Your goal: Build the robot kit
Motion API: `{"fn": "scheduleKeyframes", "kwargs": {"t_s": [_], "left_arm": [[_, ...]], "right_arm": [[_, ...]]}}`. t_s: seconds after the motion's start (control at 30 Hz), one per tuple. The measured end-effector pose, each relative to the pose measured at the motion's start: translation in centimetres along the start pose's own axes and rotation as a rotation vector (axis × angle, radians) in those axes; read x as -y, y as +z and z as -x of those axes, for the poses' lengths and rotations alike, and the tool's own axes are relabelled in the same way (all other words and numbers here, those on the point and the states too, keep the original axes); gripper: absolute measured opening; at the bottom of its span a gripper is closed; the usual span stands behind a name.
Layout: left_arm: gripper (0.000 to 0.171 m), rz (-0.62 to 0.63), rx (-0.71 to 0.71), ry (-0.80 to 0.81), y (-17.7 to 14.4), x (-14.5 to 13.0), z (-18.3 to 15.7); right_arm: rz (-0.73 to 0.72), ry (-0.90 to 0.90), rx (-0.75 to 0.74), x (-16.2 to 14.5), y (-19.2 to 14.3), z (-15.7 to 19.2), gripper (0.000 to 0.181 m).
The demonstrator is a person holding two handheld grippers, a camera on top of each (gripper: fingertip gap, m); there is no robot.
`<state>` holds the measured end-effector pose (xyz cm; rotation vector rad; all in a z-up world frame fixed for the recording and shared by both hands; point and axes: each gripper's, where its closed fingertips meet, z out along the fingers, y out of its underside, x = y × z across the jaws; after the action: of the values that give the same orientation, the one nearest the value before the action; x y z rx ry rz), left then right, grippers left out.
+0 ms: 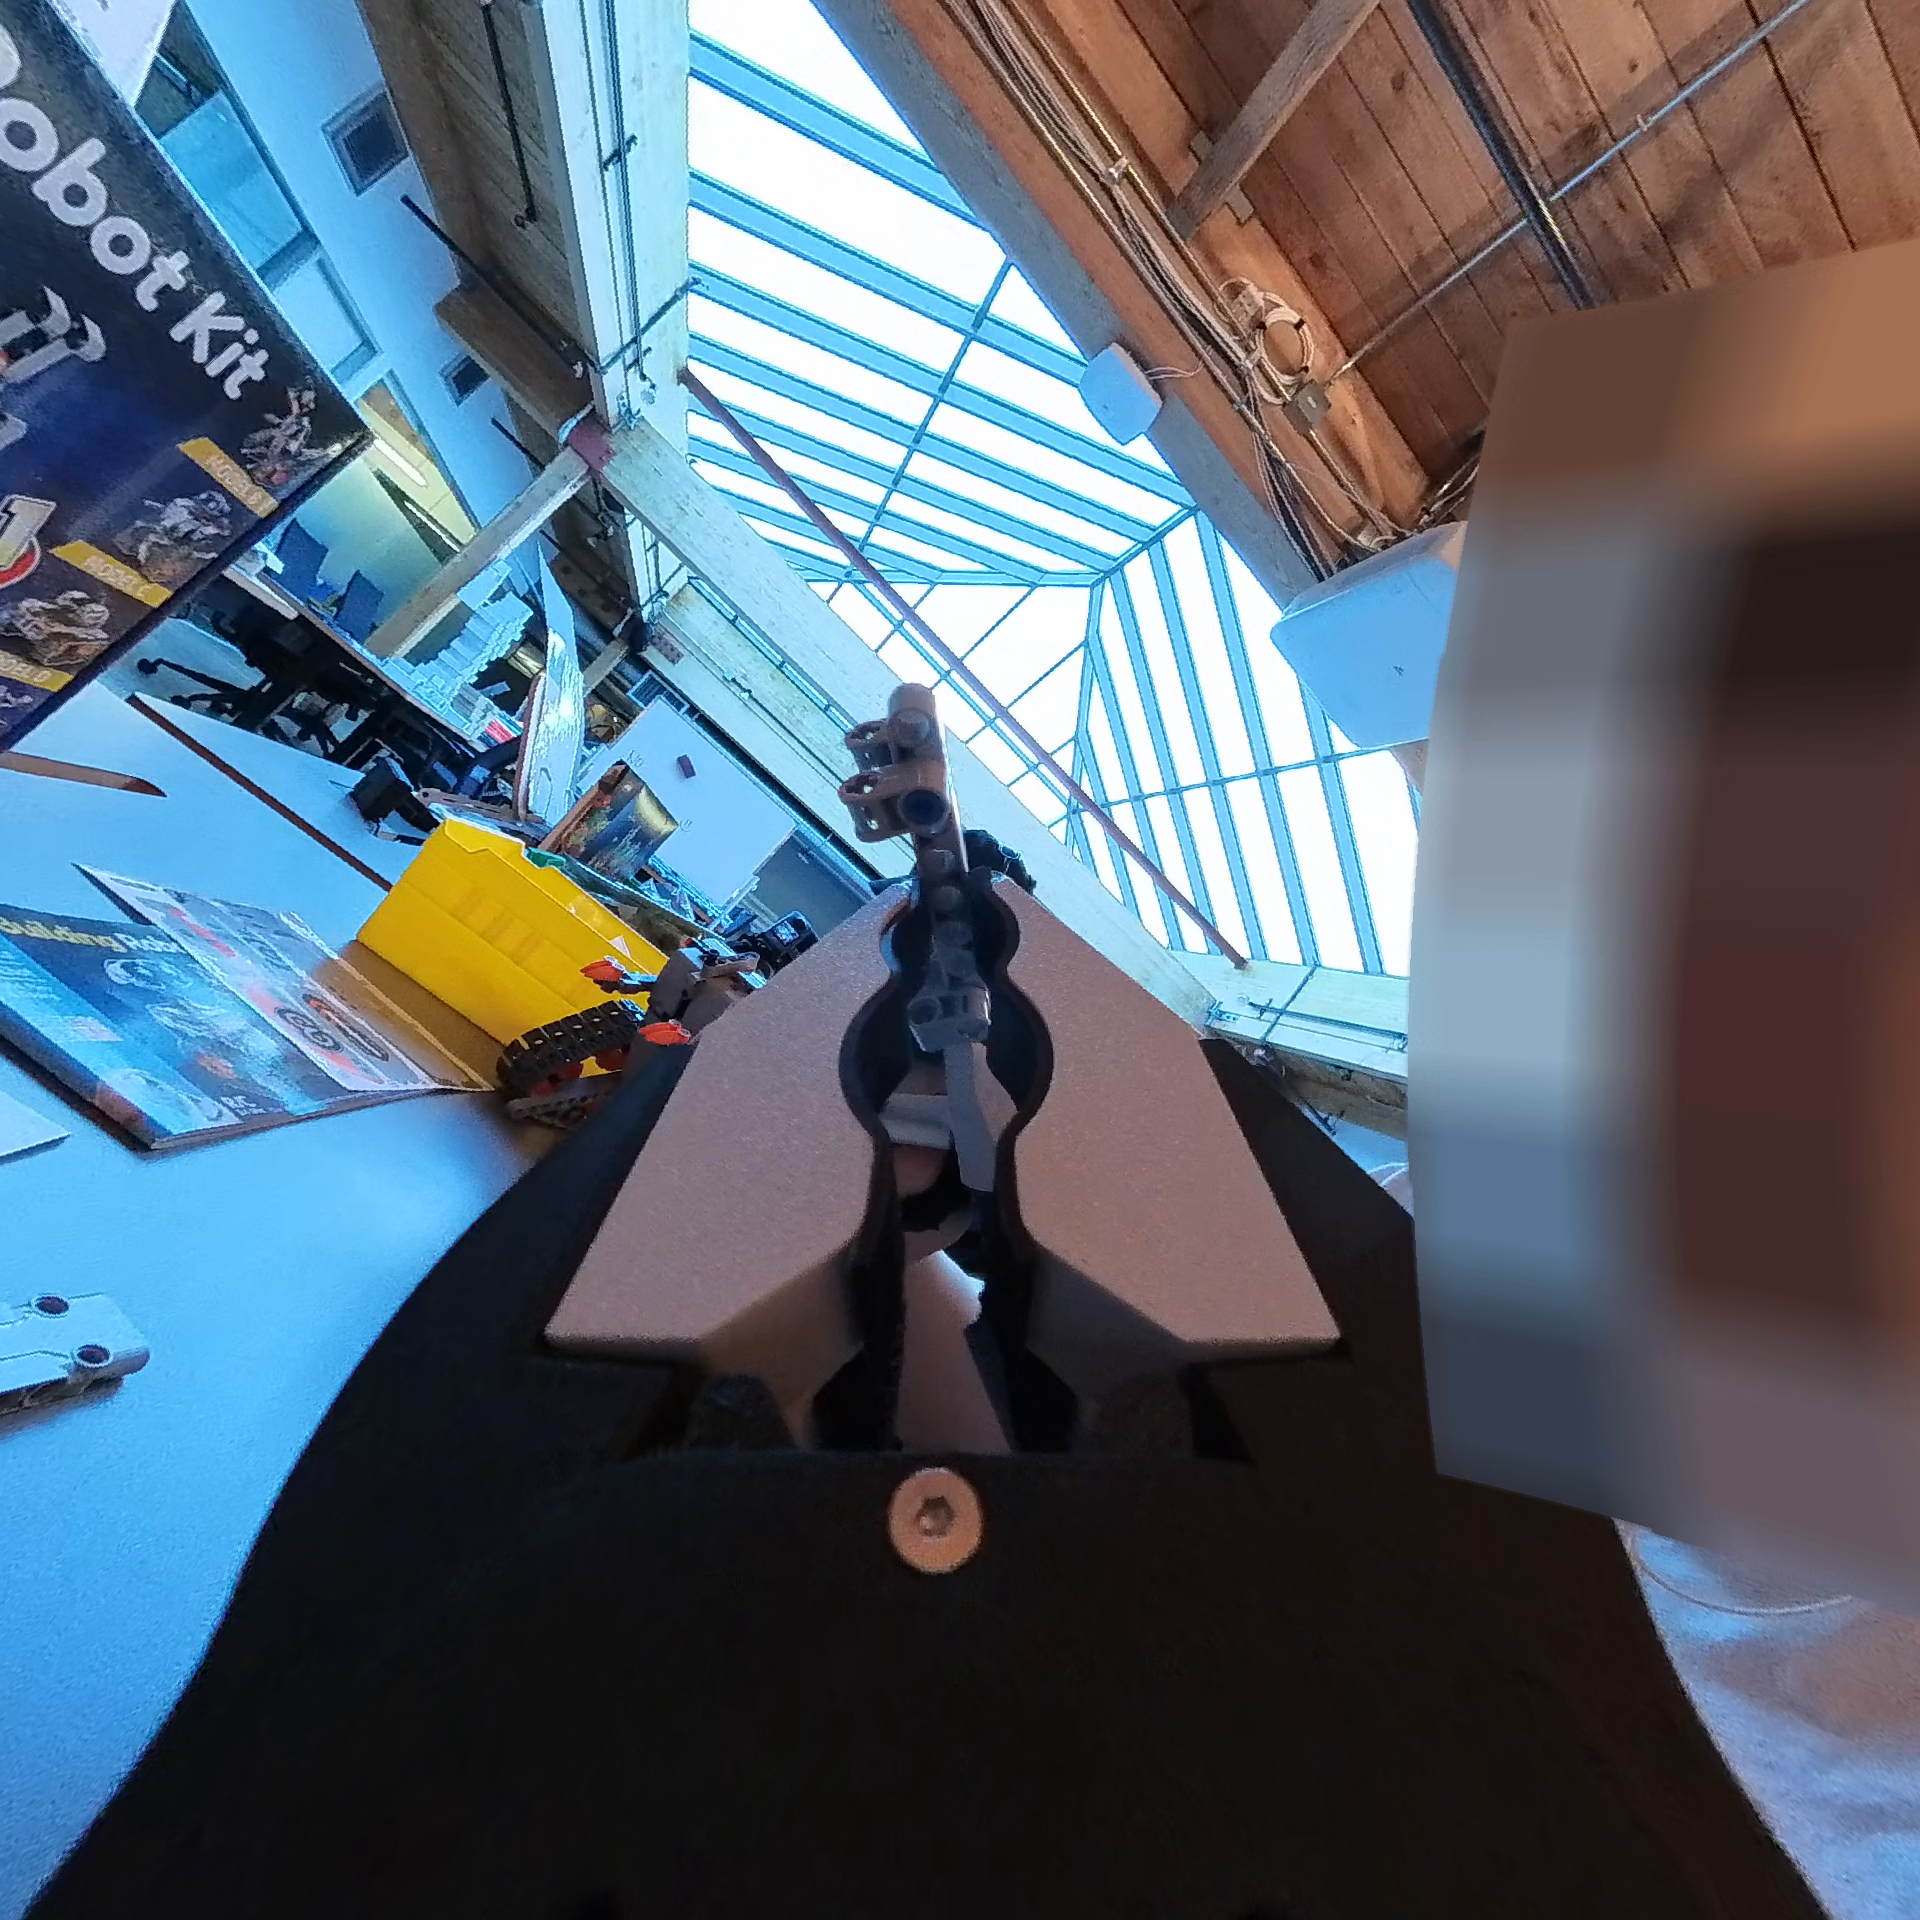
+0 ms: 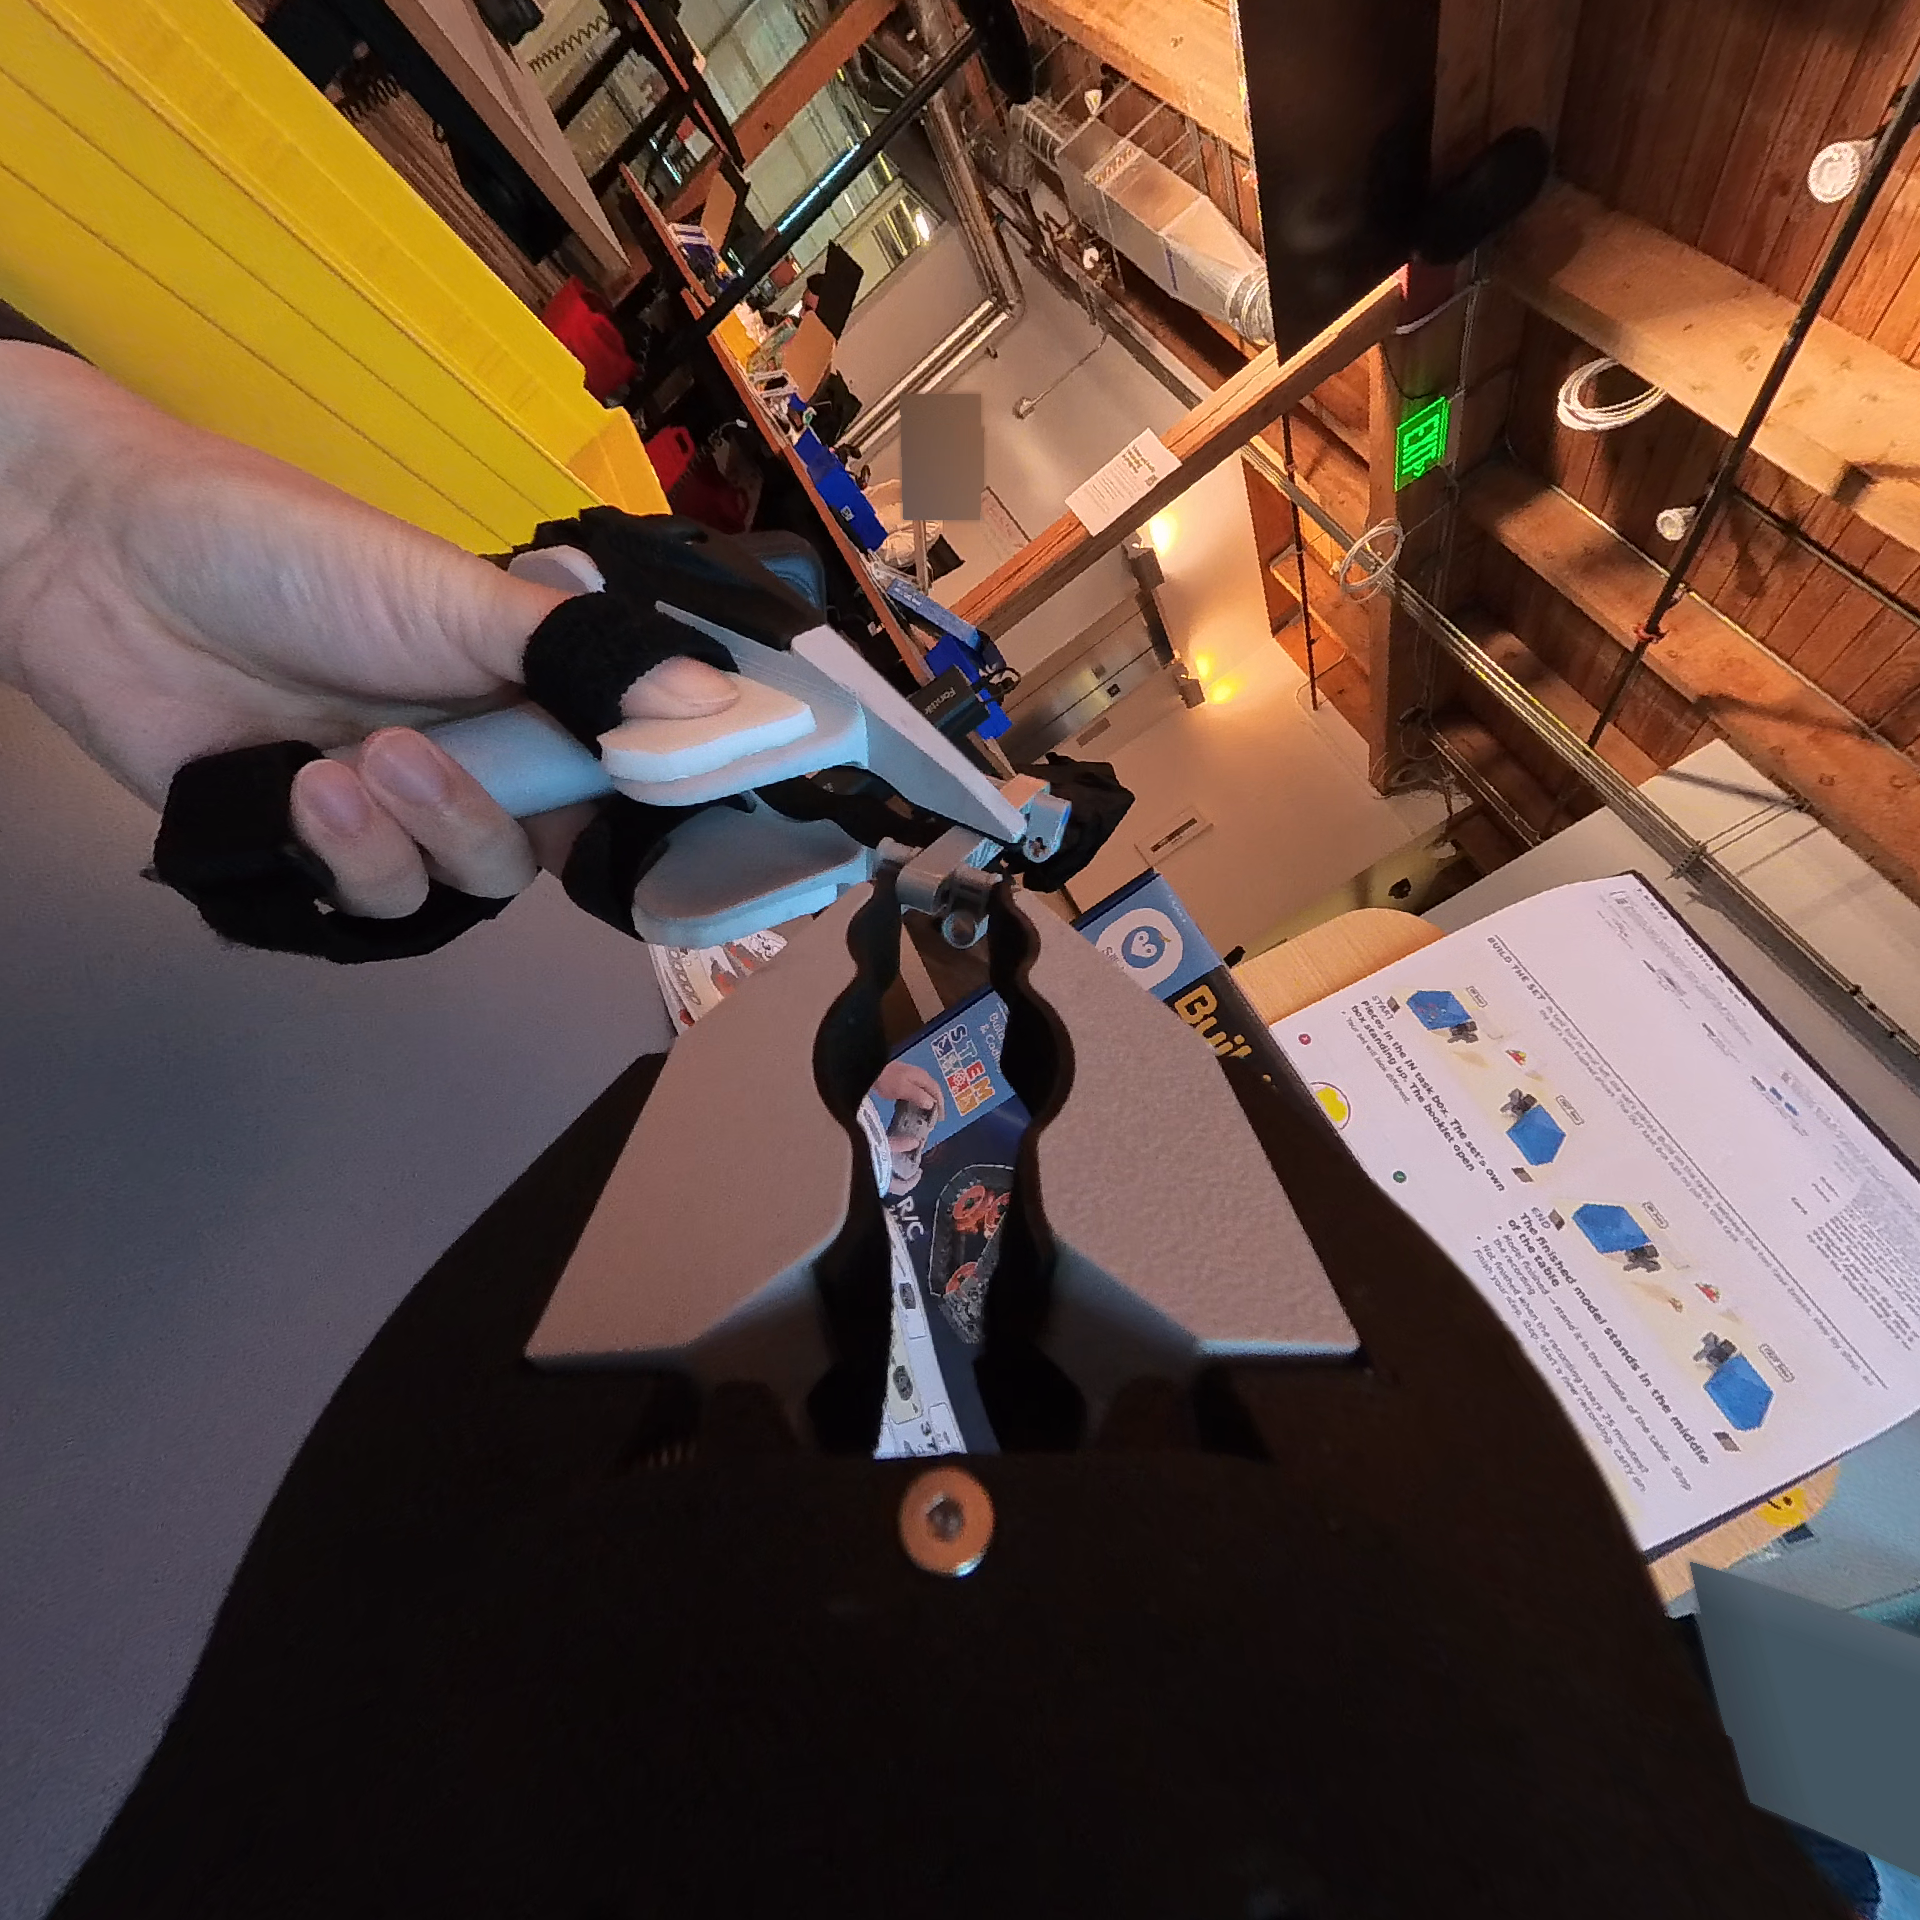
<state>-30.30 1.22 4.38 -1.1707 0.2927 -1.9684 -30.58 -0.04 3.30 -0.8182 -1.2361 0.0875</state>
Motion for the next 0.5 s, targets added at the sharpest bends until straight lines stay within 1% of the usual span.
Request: {"fn": "scheduleKeyframes", "kwargs": {"t_s": [0.07,0.17,0.2,0.27,0.3,0.4,0.5], "left_arm": [[0.006,-0.002,-0.002,-0.005,0.0,0.0,0.0],[0.005,-0.016,-0.032,0.001,0.2,0.6,-0.5],[0.005,-0.016,-0.038,0.018,0.3,0.8,-0.7],[0.005,-0.031,-0.058,0.049,0.3,1.3,-1.4],[0.005,-0.048,-0.058,0.053,0.2,1.6,-1.5],[0.005,-0.063,-0.038,0.050,-0.2,1.9,-1.2],[0.005,-0.082,0.038,0.039,-0.3,1.9,0.0]], "right_arm": [[0.007,0.001,0.001,-0.1,0.1,0.0,0.016],[-0.048,0.148,-0.033,0.3,0.3,-0.7,0.018],[-0.060,0.151,-0.051,0.4,0.3,-0.9,0.018],[-0.059,0.140,-0.091,0.3,0.2,-1.4,0.029],[-0.071,0.154,-0.082,0.5,0.1,-1.3,0.032],[-0.092,0.205,-0.088,1.0,0.3,-1.3,0.039],[-0.058,0.208,-0.084,0.9,0.9,-0.8,0.043]]}}
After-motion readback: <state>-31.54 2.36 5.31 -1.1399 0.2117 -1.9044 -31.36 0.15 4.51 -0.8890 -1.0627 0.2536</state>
